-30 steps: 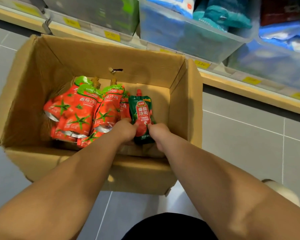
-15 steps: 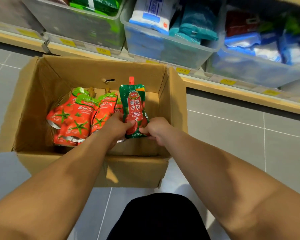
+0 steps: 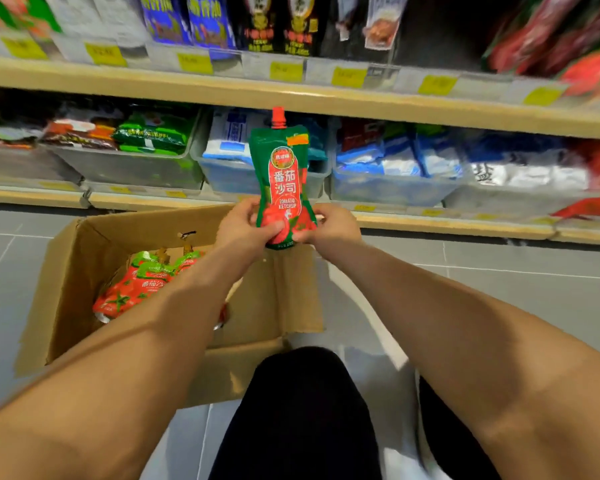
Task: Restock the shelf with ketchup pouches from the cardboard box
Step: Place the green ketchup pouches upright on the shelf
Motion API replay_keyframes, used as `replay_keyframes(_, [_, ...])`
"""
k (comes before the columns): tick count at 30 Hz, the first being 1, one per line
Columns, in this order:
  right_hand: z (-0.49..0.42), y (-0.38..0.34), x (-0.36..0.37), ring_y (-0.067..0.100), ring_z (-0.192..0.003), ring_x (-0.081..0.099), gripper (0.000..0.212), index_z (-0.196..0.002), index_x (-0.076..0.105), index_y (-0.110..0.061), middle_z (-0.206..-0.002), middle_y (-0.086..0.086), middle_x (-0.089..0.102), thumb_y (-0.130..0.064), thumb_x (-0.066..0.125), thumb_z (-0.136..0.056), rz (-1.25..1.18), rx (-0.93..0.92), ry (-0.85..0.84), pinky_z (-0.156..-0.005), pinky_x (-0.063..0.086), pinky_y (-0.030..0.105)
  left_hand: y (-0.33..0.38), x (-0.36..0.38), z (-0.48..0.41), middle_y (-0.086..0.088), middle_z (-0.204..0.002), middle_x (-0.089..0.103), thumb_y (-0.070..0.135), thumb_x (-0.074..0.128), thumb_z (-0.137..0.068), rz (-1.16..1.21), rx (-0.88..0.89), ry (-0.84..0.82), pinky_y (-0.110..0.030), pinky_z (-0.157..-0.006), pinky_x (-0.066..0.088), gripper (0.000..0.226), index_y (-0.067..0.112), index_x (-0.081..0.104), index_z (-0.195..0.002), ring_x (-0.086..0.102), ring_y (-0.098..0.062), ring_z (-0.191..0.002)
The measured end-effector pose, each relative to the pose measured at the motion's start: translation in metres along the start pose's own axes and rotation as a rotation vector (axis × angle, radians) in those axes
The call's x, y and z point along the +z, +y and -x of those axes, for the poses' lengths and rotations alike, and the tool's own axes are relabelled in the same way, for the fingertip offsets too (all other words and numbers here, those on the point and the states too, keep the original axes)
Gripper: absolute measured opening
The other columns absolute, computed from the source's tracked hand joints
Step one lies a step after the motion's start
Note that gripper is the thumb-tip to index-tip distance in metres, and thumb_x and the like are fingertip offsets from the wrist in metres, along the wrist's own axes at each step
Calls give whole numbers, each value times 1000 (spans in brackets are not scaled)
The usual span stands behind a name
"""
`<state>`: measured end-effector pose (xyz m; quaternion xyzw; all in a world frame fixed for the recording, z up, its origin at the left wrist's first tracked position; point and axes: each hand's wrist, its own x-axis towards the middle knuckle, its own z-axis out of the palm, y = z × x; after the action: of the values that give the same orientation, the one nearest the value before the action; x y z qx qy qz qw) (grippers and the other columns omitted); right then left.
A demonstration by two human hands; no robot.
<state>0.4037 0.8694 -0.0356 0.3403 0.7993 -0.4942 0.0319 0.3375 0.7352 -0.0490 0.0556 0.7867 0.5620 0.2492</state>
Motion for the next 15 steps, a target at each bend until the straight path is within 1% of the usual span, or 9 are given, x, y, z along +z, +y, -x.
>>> replay_keyframes(1, [1, -2, -19, 14, -83, 61, 48, -109, 65, -17, -91, -4, 65, -15, 83, -64, 4, -33, 44, -75, 47, 27, 17, 13, 1, 5, -99, 66, 21, 75, -76, -23, 47, -3, -24, -73, 51, 44, 27, 53, -113, 63, -8, -88])
replay_keyframes(3, [2, -5, -54, 13, -77, 61, 47, -109, 64, -15, -88, -4, 67, -13, 81, -66, -8, -88, 129, -74, 49, 29, 48, 37, 1, 12, -90, 60, 25, 73, -78, -84, 160, 8, -21, -71, 48, 47, 27, 50, -119, 58, -2, -81])
replay_keyframes(4, [3, -6, -69, 9, -70, 59, 43, -106, 64, -16, -80, -8, 65, -12, 80, -66, -14, -113, 168, -68, 47, 27, 60, 48, 2, 16, -86, 57, 25, 73, -78, -111, 215, 17, -20, -68, 46, 47, 27, 49, -119, 56, 0, -78])
replay_keyframes(6, [3, -5, -104, 1, -63, 52, 39, -102, 63, -18, -70, -16, 56, -14, 80, -67, -15, -158, 264, -56, 38, 21, 88, 76, 1, 17, -82, 54, 25, 73, -77, -143, 319, 25, -22, -70, 46, 47, 25, 50, -119, 56, -4, -77])
replay_keyframes(7, [2, -4, -123, 3, -63, 51, 40, -103, 62, -17, -71, -15, 55, -15, 80, -67, -17, -174, 313, -55, 34, 19, 101, 91, 0, 17, -82, 53, 25, 73, -77, -149, 371, 24, -24, -72, 47, 48, 24, 50, -119, 55, -6, -78])
replay_keyframes(9, [0, -1, -151, 8, -69, 51, 44, -107, 60, -15, -79, -10, 56, -15, 80, -68, -27, -207, 397, -56, 33, 19, 123, 116, -3, 16, -84, 54, 25, 74, -76, -155, 451, 31, -25, -74, 46, 46, 22, 53, -117, 56, -9, -81])
replay_keyframes(10, [-2, 3, -170, 8, -69, 51, 43, -106, 60, -14, -79, -10, 56, -15, 80, -68, -44, -219, 441, -56, 33, 17, 135, 133, -6, 15, -86, 56, 25, 74, -75, -149, 479, 28, -25, -75, 46, 45, 22, 54, -116, 58, -9, -83])
replay_keyframes(13, [-11, 9, -215, 2, -64, 53, 30, -96, 59, -18, -70, -15, 55, -15, 77, -71, -99, -240, 518, -52, 35, 8, 167, 176, -12, 19, -85, 58, 26, 74, -75, -94, 561, 8, -20, -71, 47, 43, 25, 56, -113, 58, -2, -79])
replay_keyframes(15, [-19, 13, -246, -4, -63, 52, 27, -92, 56, -22, -68, -19, 54, -13, 74, -74, -116, -277, 561, -51, 37, 3, 188, 205, -18, 15, -88, 60, 27, 74, -75, -82, 612, 7, -22, -73, 48, 42, 24, 55, -113, 59, -5, -81])
